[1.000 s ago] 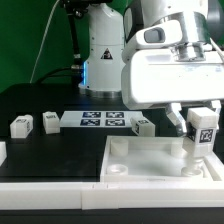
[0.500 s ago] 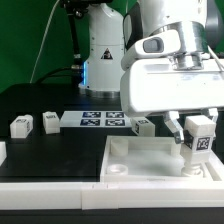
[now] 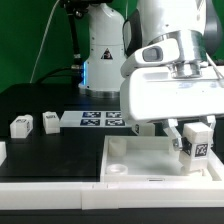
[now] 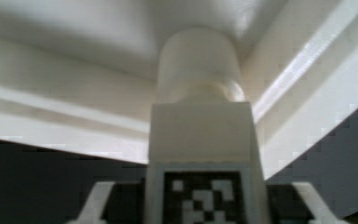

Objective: Assemble one leg

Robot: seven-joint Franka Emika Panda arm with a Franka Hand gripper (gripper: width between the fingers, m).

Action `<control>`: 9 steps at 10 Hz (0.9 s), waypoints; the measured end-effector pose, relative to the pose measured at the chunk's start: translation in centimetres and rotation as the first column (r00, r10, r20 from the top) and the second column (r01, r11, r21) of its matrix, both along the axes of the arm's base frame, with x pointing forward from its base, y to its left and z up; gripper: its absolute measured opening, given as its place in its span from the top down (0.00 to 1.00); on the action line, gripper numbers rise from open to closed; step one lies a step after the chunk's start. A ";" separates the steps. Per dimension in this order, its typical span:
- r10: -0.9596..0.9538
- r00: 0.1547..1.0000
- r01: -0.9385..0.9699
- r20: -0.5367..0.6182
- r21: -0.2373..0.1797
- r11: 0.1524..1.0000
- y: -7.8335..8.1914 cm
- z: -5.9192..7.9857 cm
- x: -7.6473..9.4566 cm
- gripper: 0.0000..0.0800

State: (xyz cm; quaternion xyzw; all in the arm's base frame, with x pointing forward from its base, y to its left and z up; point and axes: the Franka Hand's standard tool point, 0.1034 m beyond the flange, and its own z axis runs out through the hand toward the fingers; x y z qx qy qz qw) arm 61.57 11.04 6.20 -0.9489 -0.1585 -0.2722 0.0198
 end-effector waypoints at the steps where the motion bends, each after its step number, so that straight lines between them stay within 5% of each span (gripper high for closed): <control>1: 0.002 1.000 -0.002 0.004 0.000 1.000 0.0 -0.1 0.0 0.64; 5: 0.005 1.000 -0.005 0.006 -0.001 1.000 0.2 0.0 0.1 0.64; 6: 0.006 1.000 -0.006 0.006 -0.001 1.000 0.2 0.0 0.1 0.59; 7: 0.006 1.000 -0.006 0.006 -0.001 1.000 0.2 0.0 0.1 0.36; 8: 0.007 1.000 -0.007 0.006 -0.001 1.000 0.2 0.0 0.1 0.36; 9: 0.007 1.000 -0.007 0.006 -0.002 1.000 0.2 0.0 0.1 0.23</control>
Offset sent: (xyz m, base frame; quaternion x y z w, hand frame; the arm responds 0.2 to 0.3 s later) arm 0.0003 0.0007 0.0034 -0.0068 -0.0319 0.0043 0.9995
